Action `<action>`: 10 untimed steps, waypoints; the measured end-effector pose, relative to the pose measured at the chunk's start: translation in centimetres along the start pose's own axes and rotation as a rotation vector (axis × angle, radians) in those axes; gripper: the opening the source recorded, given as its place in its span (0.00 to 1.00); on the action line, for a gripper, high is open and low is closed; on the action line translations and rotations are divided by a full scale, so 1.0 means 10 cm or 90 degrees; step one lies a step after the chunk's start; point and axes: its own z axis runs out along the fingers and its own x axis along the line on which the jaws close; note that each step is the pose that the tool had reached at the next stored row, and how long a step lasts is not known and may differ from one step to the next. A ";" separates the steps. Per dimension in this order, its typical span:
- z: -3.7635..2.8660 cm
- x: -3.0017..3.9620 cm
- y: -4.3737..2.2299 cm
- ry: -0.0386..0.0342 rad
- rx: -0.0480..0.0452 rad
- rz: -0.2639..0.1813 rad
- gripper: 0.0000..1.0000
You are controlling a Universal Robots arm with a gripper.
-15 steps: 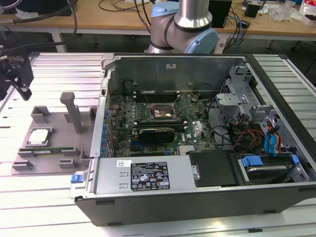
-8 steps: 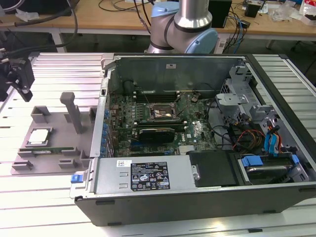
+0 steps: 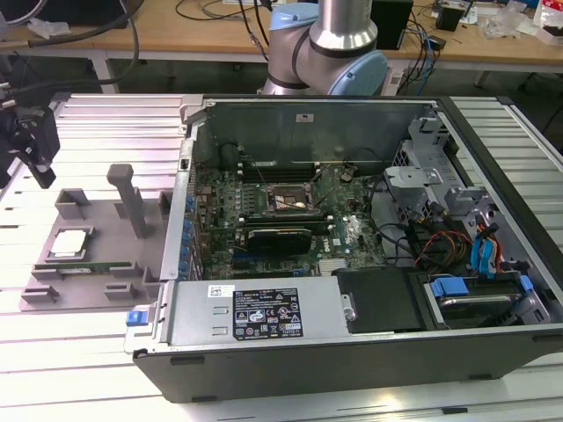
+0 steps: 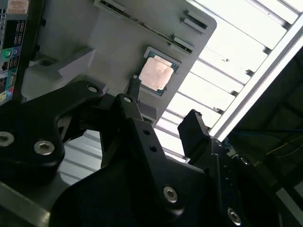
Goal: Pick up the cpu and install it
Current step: 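Pick up the cpu and move it towards the insertion slot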
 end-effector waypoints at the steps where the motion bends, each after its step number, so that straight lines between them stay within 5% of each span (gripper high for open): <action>1: 0.001 0.001 0.001 -0.0005 -0.0002 -0.008 0.60; 10: 0.032 0.002 0.003 -0.0005 -0.0002 -0.008 0.60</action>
